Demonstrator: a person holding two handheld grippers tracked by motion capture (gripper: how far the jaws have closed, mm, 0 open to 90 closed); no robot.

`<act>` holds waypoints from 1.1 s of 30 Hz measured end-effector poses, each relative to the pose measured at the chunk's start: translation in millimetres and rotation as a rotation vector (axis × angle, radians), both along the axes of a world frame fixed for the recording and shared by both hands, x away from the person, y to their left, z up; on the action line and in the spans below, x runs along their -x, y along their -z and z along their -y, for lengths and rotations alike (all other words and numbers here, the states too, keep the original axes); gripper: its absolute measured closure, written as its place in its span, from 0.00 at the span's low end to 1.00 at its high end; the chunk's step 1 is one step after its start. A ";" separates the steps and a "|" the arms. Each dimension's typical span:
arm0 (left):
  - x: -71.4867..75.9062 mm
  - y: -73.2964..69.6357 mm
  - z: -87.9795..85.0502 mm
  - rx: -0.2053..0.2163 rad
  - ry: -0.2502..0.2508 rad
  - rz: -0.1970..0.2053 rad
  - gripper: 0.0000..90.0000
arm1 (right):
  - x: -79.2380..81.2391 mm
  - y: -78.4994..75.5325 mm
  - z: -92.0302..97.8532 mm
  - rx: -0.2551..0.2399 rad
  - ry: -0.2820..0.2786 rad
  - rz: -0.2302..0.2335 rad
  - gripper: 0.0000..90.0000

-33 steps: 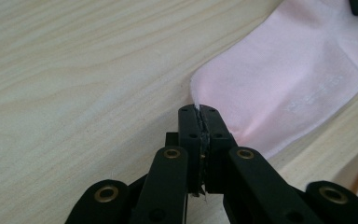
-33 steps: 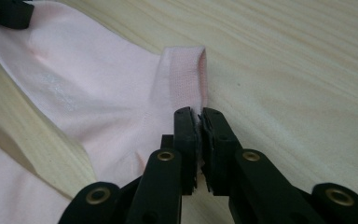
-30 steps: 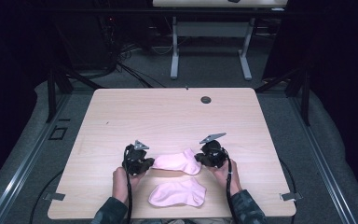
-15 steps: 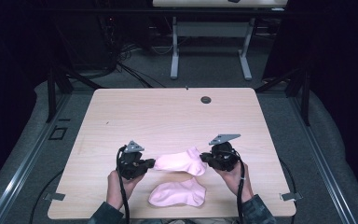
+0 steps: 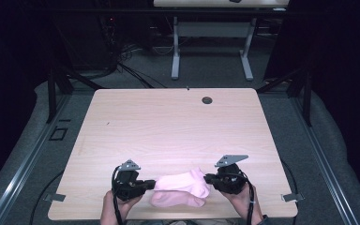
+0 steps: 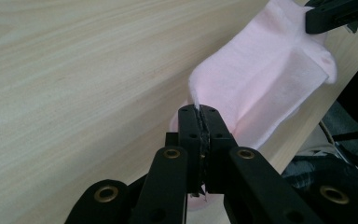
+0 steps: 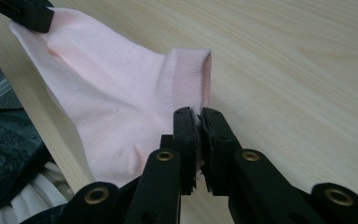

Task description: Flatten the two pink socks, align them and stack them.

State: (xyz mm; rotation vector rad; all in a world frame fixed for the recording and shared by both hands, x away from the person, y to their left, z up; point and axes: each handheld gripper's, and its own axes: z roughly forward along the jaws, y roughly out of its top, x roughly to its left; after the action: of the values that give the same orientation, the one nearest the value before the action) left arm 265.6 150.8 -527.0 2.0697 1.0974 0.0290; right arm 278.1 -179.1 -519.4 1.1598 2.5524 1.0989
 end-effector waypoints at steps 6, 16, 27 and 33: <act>9.5 10.4 0.1 -0.047 -0.004 0.004 0.98 | 2.8 18.2 -6.0 0.024 -0.015 -0.039 0.94; 12.8 30.3 1.2 -0.132 -0.009 0.000 0.70 | 2.7 40.2 -14.1 0.072 -0.025 -0.034 0.90; 8.6 24.9 13.3 -0.167 -0.004 0.043 0.47 | 10.5 27.5 -17.4 0.070 -0.024 -0.014 0.36; 5.2 33.8 20.1 -0.261 -0.019 0.073 0.46 | 16.4 47.8 -25.4 0.159 -0.055 -0.024 0.21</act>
State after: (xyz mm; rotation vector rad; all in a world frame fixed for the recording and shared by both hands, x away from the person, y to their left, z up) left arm 260.3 130.7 -560.8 2.2682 1.1171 0.2684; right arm 261.8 -153.7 -567.2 1.0765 2.6484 0.8778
